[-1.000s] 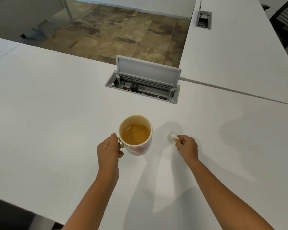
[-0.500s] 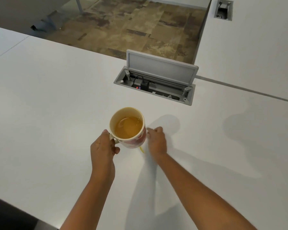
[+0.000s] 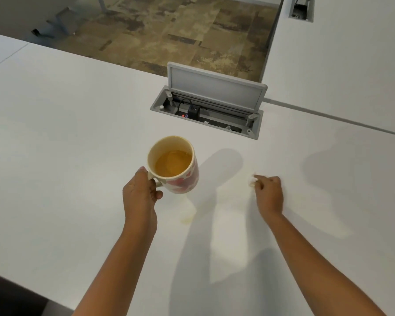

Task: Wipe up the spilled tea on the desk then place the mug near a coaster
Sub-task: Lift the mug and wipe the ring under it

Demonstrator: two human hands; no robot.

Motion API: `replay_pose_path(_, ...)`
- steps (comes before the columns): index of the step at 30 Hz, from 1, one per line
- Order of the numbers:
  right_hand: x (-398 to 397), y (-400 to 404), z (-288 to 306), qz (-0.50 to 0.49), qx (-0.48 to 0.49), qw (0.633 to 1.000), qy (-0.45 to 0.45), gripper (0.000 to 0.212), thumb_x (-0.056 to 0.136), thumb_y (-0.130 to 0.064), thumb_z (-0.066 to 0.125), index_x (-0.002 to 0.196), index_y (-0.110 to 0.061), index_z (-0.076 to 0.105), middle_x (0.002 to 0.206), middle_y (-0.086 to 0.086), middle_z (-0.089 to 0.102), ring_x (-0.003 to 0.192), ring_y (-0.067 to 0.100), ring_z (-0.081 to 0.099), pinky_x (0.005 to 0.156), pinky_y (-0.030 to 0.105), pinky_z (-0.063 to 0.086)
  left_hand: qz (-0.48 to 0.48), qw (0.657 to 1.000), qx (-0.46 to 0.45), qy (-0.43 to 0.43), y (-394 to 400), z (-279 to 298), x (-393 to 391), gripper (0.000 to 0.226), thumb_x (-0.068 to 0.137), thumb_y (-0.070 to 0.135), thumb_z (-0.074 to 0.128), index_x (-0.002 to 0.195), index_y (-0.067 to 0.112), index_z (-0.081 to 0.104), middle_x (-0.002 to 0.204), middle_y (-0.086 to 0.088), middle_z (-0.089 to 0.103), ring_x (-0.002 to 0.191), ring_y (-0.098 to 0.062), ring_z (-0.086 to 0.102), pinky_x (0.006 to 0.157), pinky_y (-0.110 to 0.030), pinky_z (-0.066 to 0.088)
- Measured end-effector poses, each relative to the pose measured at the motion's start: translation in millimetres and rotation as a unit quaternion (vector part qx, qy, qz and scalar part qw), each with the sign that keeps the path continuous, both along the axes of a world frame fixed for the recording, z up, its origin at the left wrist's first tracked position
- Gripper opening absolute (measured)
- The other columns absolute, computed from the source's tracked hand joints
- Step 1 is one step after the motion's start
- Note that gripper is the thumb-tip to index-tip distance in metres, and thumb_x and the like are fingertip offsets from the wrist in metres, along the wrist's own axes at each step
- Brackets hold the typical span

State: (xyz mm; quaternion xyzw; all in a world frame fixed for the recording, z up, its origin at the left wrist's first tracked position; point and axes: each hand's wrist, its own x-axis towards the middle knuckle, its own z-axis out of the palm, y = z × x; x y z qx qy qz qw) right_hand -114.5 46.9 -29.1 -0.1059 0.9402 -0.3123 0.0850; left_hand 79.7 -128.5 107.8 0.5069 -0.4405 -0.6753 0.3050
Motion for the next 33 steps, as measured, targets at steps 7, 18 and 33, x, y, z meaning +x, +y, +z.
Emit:
replay_pose_path(7, 48.2, -53.4, 1.0, 0.050, 0.019, 0.999, 0.003, 0.030, 0.091, -0.010, 0.047, 0.115, -0.013, 0.064, 0.116, 0.015, 0.050, 0.103, 0.032, 0.056, 0.090, 0.033, 0.042, -0.024, 0.999, -0.023, -0.001, -2.4, 5.3, -13.9, 0.025, 0.089, 0.022, 0.041, 0.067, 0.014, 0.050, 0.060, 0.000, 0.038, 0.059, -0.012, 0.037, 0.053, -0.022, 0.039)
replay_pose_path(18, 98.4, -17.2, -6.5, 0.289, 0.077, 0.952, 0.058, 0.019, 0.089, -0.031, 0.054, 0.096, -0.015, 0.062, 0.089, -0.001, 0.059, 0.089, 0.021, 0.060, 0.077, 0.030, 0.044, -0.037, 0.999, 0.003, -0.010, 17.4, -8.1, -12.6, 0.029, 0.090, 0.020, 0.040, 0.062, 0.014, 0.046, 0.058, 0.001, 0.033, 0.058, -0.014, 0.033, 0.057, -0.026, 0.037)
replay_pose_path(33, 17.2, -40.8, 7.1, 0.005, 0.023, 0.999, -0.049, 0.039, 0.095, -0.012, 0.039, 0.133, -0.012, 0.046, 0.132, 0.015, 0.048, 0.116, 0.033, 0.050, 0.095, 0.036, 0.040, -0.004, 1.000, 0.013, -0.022, 12.8, -12.0, 22.5, 0.031, 0.088, 0.020, 0.041, 0.059, 0.018, 0.049, 0.056, 0.003, 0.036, 0.058, -0.013, 0.033, 0.059, -0.026, 0.036)
